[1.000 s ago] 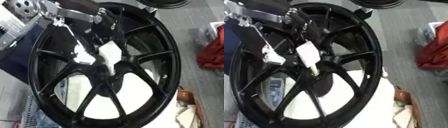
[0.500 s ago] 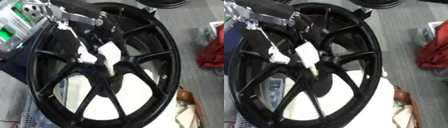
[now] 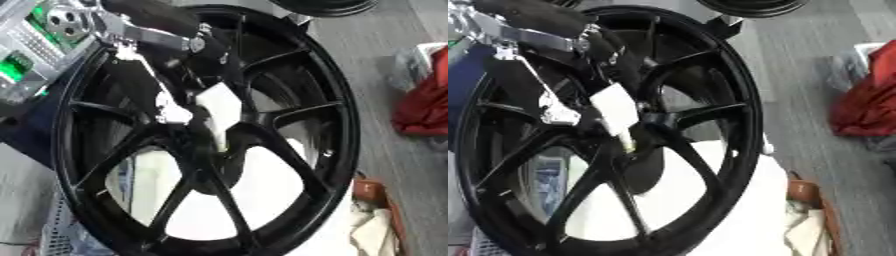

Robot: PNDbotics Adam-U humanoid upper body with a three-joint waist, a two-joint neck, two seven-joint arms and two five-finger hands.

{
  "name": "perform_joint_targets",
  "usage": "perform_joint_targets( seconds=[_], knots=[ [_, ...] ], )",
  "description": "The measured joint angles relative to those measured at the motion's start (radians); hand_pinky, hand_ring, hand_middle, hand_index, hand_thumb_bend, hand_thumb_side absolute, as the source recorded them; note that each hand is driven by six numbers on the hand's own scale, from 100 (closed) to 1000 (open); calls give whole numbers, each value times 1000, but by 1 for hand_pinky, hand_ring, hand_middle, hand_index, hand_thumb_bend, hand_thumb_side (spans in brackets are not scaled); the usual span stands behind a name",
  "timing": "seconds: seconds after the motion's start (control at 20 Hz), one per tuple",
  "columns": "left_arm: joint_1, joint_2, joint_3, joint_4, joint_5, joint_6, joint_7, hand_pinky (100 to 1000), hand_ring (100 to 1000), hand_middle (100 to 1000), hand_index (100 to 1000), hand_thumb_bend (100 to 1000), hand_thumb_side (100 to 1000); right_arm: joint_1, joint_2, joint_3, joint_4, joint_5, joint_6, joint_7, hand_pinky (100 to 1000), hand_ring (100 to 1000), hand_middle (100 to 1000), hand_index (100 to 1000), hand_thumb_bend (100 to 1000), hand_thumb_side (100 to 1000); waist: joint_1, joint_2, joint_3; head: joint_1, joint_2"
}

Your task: Pull the pin out of the wheel hub.

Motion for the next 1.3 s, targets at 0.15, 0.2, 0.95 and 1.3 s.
perform_joint_targets(
  seconds=[0.15, 0.2, 0.95, 1.3],
  knots=[
    [1, 0, -1, 0, 6, -4, 4, 830, 815, 819, 865, 141, 266, 0, 0, -1, 0, -3, 5, -7, 851, 759, 701, 768, 100, 580, 1, 0, -1, 0, 0],
    [1, 0, -1, 0, 10, -5, 5, 831, 815, 819, 866, 147, 266, 0, 0, -3, 0, -3, 7, -10, 851, 759, 701, 767, 100, 584, 1, 0, -2, 0, 0],
    [1, -9, -47, 7, 8, -23, 22, 822, 795, 768, 852, 158, 209, 0, 1, -2, 0, -4, 26, -32, 851, 751, 693, 766, 100, 635, 8, 0, -7, 10, -5],
    [1, -17, -50, 12, 8, -27, 26, 783, 683, 555, 777, 100, 144, 1, 3, -2, 0, -5, 32, -42, 852, 749, 692, 766, 100, 657, 9, 0, -7, 10, -5]
  ],
)
